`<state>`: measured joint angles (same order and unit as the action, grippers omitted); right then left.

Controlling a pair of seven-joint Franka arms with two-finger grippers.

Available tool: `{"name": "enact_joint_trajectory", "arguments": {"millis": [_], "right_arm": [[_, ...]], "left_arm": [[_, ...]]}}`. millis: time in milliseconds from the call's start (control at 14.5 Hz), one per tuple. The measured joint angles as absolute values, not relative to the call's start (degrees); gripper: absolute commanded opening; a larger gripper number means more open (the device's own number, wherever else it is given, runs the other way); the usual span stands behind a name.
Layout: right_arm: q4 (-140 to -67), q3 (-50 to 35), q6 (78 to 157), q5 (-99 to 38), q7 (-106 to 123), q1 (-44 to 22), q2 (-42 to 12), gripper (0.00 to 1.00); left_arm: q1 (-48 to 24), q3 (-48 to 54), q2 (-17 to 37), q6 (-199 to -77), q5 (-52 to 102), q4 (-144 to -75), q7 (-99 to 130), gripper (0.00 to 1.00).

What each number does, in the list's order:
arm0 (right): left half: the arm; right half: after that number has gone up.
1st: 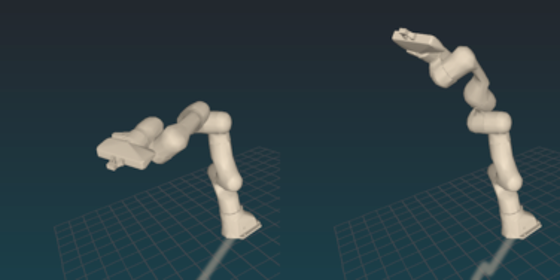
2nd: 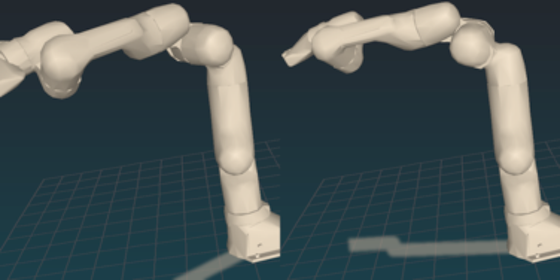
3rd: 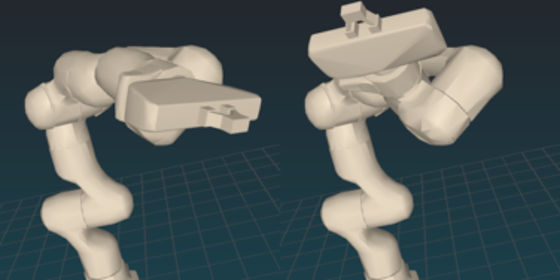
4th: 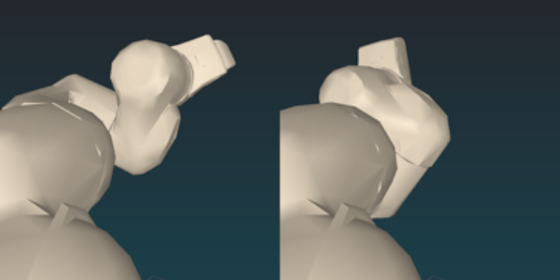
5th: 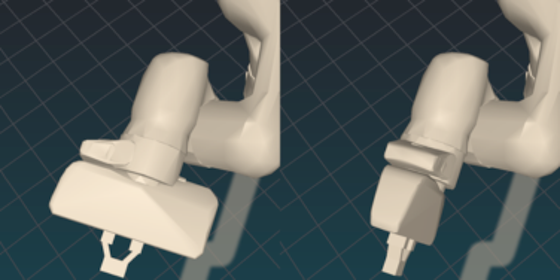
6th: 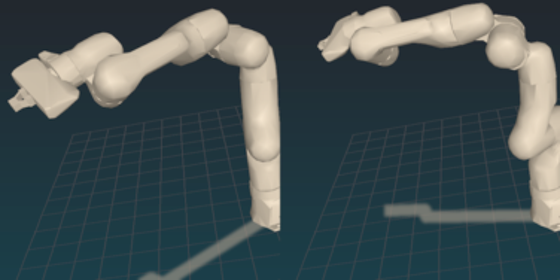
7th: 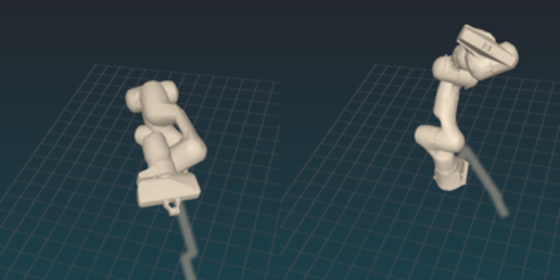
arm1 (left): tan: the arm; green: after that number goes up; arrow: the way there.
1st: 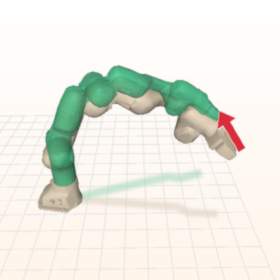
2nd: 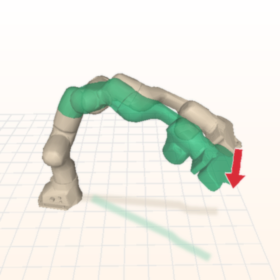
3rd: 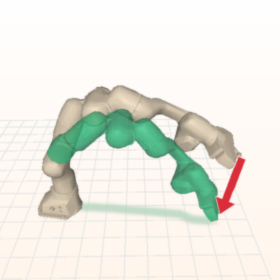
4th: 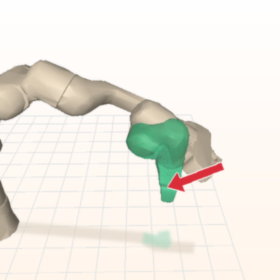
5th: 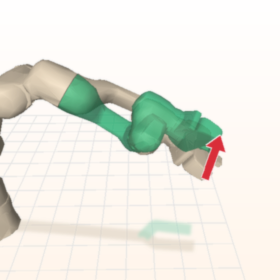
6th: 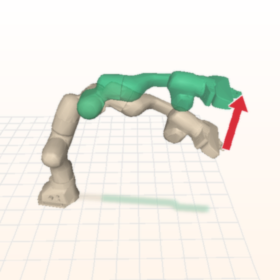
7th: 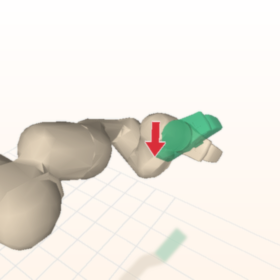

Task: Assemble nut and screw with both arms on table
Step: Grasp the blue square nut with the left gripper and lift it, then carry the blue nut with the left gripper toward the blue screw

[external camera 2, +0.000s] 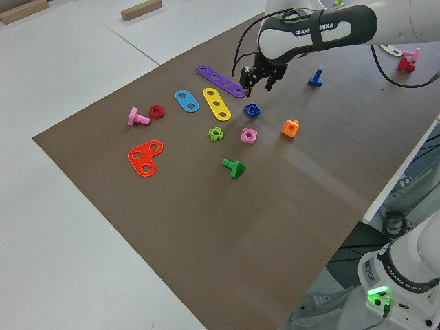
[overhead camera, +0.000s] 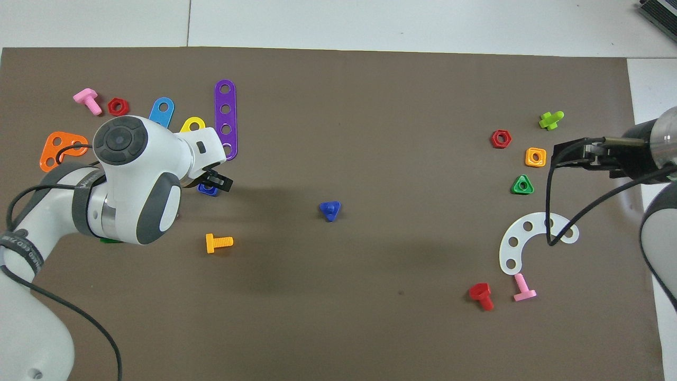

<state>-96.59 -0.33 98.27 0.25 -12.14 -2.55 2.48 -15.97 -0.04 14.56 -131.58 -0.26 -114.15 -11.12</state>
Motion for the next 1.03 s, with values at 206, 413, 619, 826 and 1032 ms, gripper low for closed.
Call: {"name": "enact_joint_trajectory", "arguments": {"millis": [206,413,619,826,1032], "right_arm": [[-96.99,-0.61,98.27,0.25,-12.13,-2.65,2.49,1.0],[-97.09,-0.68,98.1,0.25,-11.82,-2.65,2.49,1.0],[-97.21,-0.68,97.91,0.25,-11.76,-2.65,2.52,1.0],[-97.31,-0.68,97.61,0.25,-11.71,-2.65,2.56,1.0],[-97.32,-0.71,96.73,0.25,-11.58,-2.65,2.6,1.0]], "left_arm": [[-15.96,-0.09,16.74,-133.61,-0.26,-114.54,-13.79,0.79],[-15.55,-0.16,17.26,-134.25,-0.26,-115.13,-16.54,0.79],[-14.68,-0.26,17.26,-134.42,-0.26,-116.06,-18.34,0.78],[-14.63,-0.17,17.26,-136.86,-0.27,-118.21,-18.54,0.78],[-14.67,-0.06,17.16,-137.93,-0.27,-118.88,-18.56,0.7]]}}
